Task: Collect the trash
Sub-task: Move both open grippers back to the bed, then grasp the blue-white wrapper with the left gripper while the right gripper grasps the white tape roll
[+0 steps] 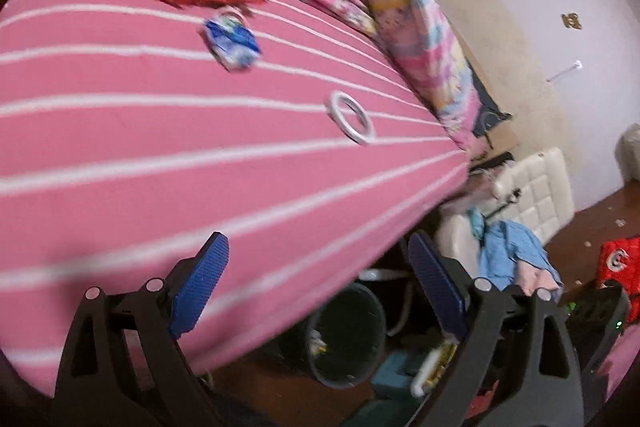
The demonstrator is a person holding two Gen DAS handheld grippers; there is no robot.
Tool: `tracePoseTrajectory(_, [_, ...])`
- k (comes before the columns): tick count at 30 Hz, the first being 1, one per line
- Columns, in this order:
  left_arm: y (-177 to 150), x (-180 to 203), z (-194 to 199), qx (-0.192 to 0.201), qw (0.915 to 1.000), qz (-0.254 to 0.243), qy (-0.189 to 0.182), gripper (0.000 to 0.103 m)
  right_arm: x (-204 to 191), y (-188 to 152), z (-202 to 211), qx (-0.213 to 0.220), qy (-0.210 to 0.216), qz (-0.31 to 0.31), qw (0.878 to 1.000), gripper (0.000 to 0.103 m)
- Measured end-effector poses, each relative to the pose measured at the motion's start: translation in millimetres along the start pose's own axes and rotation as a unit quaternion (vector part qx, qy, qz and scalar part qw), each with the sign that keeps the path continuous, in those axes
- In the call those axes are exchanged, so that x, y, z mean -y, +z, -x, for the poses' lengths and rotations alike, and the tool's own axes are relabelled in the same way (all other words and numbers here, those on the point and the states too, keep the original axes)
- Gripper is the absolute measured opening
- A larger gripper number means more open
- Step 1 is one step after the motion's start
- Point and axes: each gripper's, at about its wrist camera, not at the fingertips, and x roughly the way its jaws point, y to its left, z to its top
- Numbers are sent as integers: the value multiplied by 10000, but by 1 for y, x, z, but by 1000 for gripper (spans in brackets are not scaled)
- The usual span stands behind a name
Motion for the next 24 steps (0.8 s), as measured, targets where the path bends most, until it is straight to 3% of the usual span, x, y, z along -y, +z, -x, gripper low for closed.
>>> tracePoseTrajectory(12, [77, -50, -70, -118, 9998, -88, 136, 89, -20, 43, -132, -362, -45, 426, 9984, 87])
tracePoseTrajectory(18, [98, -56, -99, -212, 9994, -178, 188, 89, -17, 63, -174, -427, -81, 428, 9981, 86])
tracePoseTrajectory(24, [129, -69, -121, -178, 9997, 41, 141, 87, -20, 76, -204, -458, -126, 539, 9974, 86])
